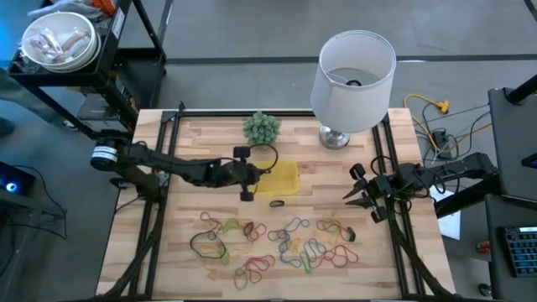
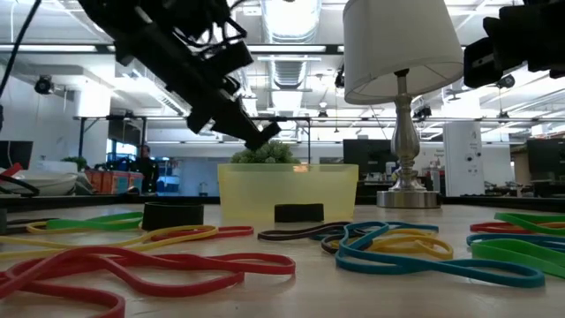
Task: Pick and place rubber bands into bin
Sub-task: Put the black rubber band into the yellow bin, then put the green rubber band into the yellow bin
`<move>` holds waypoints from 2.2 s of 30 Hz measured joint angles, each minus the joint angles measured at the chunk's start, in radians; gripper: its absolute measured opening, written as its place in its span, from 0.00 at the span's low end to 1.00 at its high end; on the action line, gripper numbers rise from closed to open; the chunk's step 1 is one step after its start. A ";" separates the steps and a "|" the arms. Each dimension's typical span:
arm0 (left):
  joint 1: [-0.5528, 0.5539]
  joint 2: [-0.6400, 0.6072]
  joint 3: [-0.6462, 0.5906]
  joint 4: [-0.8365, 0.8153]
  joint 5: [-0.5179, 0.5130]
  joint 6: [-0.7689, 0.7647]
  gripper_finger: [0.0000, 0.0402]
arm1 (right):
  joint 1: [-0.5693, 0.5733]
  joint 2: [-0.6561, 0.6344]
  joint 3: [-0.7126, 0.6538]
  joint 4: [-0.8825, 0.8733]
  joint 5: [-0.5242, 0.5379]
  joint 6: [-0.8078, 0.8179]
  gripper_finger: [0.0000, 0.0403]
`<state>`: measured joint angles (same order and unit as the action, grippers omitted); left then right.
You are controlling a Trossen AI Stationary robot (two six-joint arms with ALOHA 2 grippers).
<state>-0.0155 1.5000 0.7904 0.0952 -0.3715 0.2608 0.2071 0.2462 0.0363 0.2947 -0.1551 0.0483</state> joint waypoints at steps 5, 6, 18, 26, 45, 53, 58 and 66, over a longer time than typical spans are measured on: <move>0.003 0.066 0.050 -0.001 0.062 0.000 0.08 | 0.000 0.000 0.000 -0.001 0.000 0.000 0.17; 0.003 0.078 0.062 -0.006 0.068 0.000 0.11 | 0.000 0.000 0.000 0.000 0.000 0.000 0.17; 0.004 0.029 0.103 -0.117 0.064 -0.013 0.40 | 0.002 0.014 -0.001 -0.050 -0.001 0.056 0.17; -0.068 -0.141 0.038 -0.287 0.064 -0.127 0.41 | 0.105 0.200 0.019 -0.076 0.162 -0.006 0.17; -0.254 -0.446 -0.318 -0.062 -0.073 -0.273 0.41 | 0.373 0.918 0.535 -0.634 0.473 0.264 0.17; -0.261 -0.525 -0.382 0.040 -0.083 -0.246 0.41 | 0.427 1.208 0.673 -0.809 0.590 0.349 0.17; -0.266 -0.535 -0.382 0.064 -0.082 -0.213 0.41 | 0.428 1.267 0.694 -0.818 0.601 0.352 0.17; -0.268 -0.532 -0.383 0.070 -0.080 -0.198 0.41 | 0.428 1.271 0.687 -0.816 0.595 0.416 0.17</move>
<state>-0.2836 0.9676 0.4075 0.1655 -0.4519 0.0627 0.6350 1.5177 0.7234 -0.5216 0.4401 0.4641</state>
